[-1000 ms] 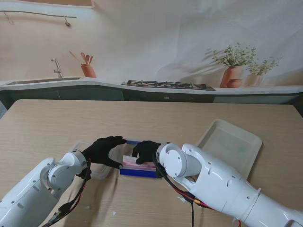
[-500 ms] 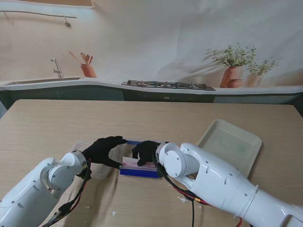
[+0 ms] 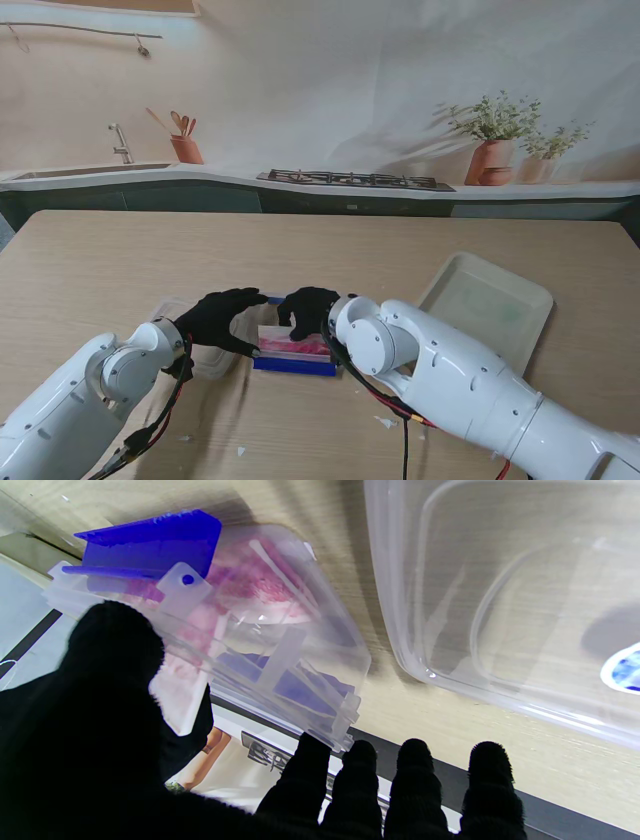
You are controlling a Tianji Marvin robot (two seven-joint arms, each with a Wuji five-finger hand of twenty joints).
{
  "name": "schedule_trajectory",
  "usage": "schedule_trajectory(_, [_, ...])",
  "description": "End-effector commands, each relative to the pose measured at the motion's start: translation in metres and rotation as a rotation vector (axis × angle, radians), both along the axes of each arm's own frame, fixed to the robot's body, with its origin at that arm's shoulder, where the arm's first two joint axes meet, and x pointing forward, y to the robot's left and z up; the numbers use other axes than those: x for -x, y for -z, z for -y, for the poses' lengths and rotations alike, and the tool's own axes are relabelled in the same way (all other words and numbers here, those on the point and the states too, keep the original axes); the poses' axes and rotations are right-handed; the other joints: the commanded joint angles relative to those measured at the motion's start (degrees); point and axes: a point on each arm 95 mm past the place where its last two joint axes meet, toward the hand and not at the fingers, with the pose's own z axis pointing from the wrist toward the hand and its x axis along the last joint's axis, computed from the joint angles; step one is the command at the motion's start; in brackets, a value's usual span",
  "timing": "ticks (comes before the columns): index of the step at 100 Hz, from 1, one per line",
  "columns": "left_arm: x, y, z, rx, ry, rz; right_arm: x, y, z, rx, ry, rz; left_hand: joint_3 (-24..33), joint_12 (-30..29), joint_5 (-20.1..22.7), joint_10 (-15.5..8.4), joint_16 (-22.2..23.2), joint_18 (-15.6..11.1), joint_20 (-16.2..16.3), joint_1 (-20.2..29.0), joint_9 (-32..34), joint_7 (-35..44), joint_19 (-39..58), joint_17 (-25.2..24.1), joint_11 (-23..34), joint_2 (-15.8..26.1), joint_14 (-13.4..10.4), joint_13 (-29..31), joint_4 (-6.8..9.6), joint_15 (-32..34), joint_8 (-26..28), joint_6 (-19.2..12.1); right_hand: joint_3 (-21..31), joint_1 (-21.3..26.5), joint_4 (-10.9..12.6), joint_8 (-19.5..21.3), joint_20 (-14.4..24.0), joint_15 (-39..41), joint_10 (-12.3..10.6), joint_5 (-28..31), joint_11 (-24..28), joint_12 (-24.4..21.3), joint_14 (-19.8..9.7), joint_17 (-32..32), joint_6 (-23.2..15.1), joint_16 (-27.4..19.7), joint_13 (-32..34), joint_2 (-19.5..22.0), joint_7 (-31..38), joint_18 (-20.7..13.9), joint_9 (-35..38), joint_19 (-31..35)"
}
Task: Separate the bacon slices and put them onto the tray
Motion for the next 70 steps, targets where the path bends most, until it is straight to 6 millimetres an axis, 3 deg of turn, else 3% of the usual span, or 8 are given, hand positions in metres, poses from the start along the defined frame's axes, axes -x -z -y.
schedule_trajectory(1, [0.008,0.015,0.001,-0.018,0.003,-0.048,0.001,-0.009,-0.005,-0.018,-0.014,-0.001,4.96,-0.43,0.05,-1.78,-0.47,-0.71,0.09,6.19,0.54,0.51,-0.57,-0.28,1.28,-0.76,-0.65,-2.30,0.37,-0.70,0.23,0.36,4.14,4.77,-0.79,2.67,1.93,4.17,1.62,3.47,0.77,0.95,1.30,0.48,-2.28,1.79,3.04,-1.13,4.75,0.85,1.65,3.49])
schedule_trajectory(23, [0.007,0.015,0.001,-0.017,0.004,-0.046,-0.003,-0.025,-0.001,-0.031,-0.013,0.037,4.93,-0.45,0.05,-1.75,-0.48,-0.72,0.15,6.19,0.48,0.46,-0.55,-0.27,1.21,-0.83,-0.60,-2.31,0.36,-0.76,0.21,0.37,5.23,5.06,-0.56,3.36,2.56,5.11,2.89,3.67,0.94,1.83,1.63,0.75,-0.47,2.88,3.41,-1.85,4.71,1.48,1.95,3.65])
schedule_trajectory(43, [0.007,0.016,0.002,-0.016,0.004,-0.047,-0.004,-0.051,0.012,-0.065,-0.010,0.097,4.93,-0.42,0.03,-1.75,-0.47,-0.77,0.17,6.15,0.48,0.43,-0.58,-0.25,1.20,-0.84,-0.61,-2.33,0.35,-0.78,0.20,0.35,5.84,4.99,-0.47,3.81,2.98,5.58,3.41,3.71,1.04,2.27,1.89,0.88,0.27,3.49,3.65,-2.02,4.67,1.76,1.93,3.71])
schedule_trajectory(57, [0.008,0.017,0.002,-0.014,0.003,-0.049,-0.002,-0.075,0.035,-0.066,0.008,0.161,4.91,-0.41,0.01,-1.74,-0.47,-0.78,0.16,6.20,0.47,0.43,-0.63,-0.27,1.19,-0.76,-0.70,-2.32,0.37,-0.80,0.20,0.29,5.98,4.85,-0.45,4.01,3.24,5.68,3.41,3.51,1.04,2.44,1.75,1.07,0.37,3.72,3.68,-1.97,4.58,1.74,1.89,3.81])
schedule_trajectory(70, [0.008,0.016,0.003,-0.013,0.005,-0.047,0.001,-0.092,0.069,-0.023,0.053,0.214,4.86,-0.41,0.00,-1.72,-0.45,-0.77,0.20,6.19,0.46,0.42,-0.59,-0.25,1.17,-0.73,-0.67,-2.30,0.37,-0.78,0.20,0.32,5.93,4.75,-0.44,4.24,3.49,5.78,3.26,3.32,1.09,2.68,1.61,1.18,0.21,3.93,3.69,-1.74,4.49,1.79,1.68,3.88])
